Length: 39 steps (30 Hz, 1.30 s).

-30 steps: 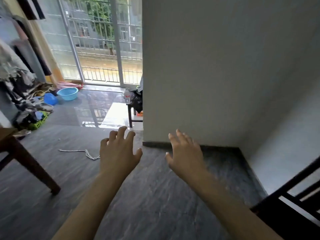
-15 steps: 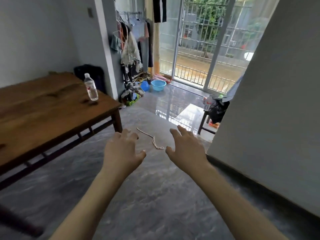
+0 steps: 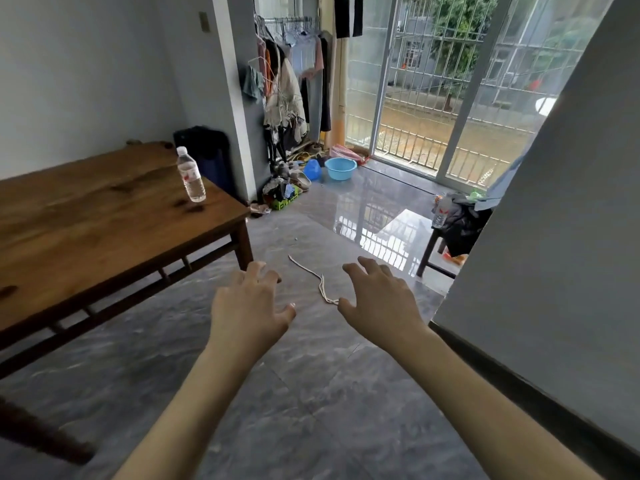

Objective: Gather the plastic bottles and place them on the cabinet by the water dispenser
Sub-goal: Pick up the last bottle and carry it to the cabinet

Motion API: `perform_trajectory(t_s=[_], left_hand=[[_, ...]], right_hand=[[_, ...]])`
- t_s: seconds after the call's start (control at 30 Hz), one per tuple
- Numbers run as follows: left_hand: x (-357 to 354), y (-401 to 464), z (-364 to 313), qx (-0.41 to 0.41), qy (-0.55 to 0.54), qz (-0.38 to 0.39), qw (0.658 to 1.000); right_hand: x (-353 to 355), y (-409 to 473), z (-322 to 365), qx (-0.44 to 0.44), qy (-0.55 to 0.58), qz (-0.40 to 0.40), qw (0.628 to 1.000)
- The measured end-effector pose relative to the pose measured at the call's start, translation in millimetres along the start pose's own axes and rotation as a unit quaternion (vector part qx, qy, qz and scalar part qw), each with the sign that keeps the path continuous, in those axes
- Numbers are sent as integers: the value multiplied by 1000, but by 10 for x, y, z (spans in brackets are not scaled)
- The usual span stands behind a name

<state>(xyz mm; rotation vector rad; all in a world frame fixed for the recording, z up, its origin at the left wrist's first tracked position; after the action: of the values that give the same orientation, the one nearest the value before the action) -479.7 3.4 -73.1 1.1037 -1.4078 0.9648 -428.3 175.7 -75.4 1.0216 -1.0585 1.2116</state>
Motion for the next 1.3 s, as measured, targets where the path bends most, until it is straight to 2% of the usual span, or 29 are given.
perform_trajectory(t_s=[0.23, 0.6, 0.9, 1.3], left_hand=[[-76, 867, -122, 7, -4, -10, 1000], [149, 2887, -336, -18, -6, -50, 999], [17, 4123, -573, -26, -14, -21, 999], [-130, 6089, -1833, -51, -10, -38, 998]], right_hand=[[-55, 824, -276, 14, 3, 5, 1000], [218, 2736, -640, 6, -7, -25, 1000], [278, 3860, -1125, -10, 3, -32, 999], [514, 5622, -2564, -3, -18, -39, 999]])
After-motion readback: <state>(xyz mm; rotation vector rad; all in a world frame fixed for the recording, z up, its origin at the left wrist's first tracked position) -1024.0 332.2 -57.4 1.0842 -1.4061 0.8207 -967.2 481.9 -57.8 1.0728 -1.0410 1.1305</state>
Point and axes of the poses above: each hand's wrist, its own y-axis towards the middle knuckle, its own x-axis out of the back of the hand, z = x × y, the point moved 8 cm from there along y, towards the middle knuckle, and after that the axes turned 7 degrees about x, right-handed, at the moved point
